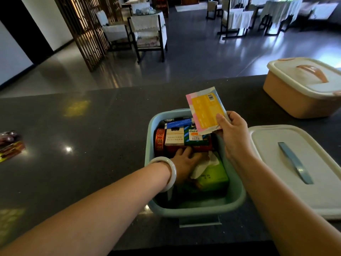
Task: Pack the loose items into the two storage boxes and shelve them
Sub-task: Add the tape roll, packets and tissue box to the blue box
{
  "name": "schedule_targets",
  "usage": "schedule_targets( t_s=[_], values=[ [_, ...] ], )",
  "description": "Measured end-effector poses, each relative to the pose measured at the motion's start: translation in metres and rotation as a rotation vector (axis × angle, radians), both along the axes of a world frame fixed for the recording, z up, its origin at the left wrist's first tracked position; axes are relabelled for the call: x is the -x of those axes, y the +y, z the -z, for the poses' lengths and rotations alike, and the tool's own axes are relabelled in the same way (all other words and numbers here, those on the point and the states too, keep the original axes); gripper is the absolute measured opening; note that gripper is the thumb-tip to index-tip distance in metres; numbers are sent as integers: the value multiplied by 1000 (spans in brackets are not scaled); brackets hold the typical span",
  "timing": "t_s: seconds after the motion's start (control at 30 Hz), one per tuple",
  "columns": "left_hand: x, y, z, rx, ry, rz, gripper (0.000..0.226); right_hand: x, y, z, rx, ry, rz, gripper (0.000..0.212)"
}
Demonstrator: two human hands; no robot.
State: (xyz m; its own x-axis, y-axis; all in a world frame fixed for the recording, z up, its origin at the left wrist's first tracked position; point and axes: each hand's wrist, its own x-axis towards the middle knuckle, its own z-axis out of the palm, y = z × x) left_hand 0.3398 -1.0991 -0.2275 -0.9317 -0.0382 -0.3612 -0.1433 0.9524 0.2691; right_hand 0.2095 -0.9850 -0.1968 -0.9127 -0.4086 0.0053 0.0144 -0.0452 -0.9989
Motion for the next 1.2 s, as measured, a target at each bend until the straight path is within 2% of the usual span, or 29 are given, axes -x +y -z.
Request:
schedule_targets(
  t_s=[0.1, 0.3, 0.57, 0.73, 0.9, 1.03, 1.1, 1.2],
  values=[
    [-1, 1, 1, 70, 30, 25, 91, 0, 0, -1, -6, -11, 0, 16],
    [-2, 3, -1, 87, -6, 15, 95, -1, 1, -1, 10, -28, 10, 13],
    [-12, -1, -16, -23, -59, 7, 108, 0, 1, -1, -9, -4, 9, 12],
    [-21, -7, -25, -60, -60, 18, 104, 0, 0, -1, -33, 5, 0, 12],
    [-32, -16, -45, -161, -46, -66, 96, 0, 2, -2, -30, 6, -18, 11],
    [-45, -33, -67, -281, 77, -181, 83, 0, 5, -5, 17, -51, -120, 14],
    [-48, -40, -76, -288, 204, -260, 73, 1, 6, -8, 12, -92, -218, 15],
    [-45, -44, -81, -358, 444, -449, 61, 4, 8, -12, -116, -81, -411, 14]
  ],
)
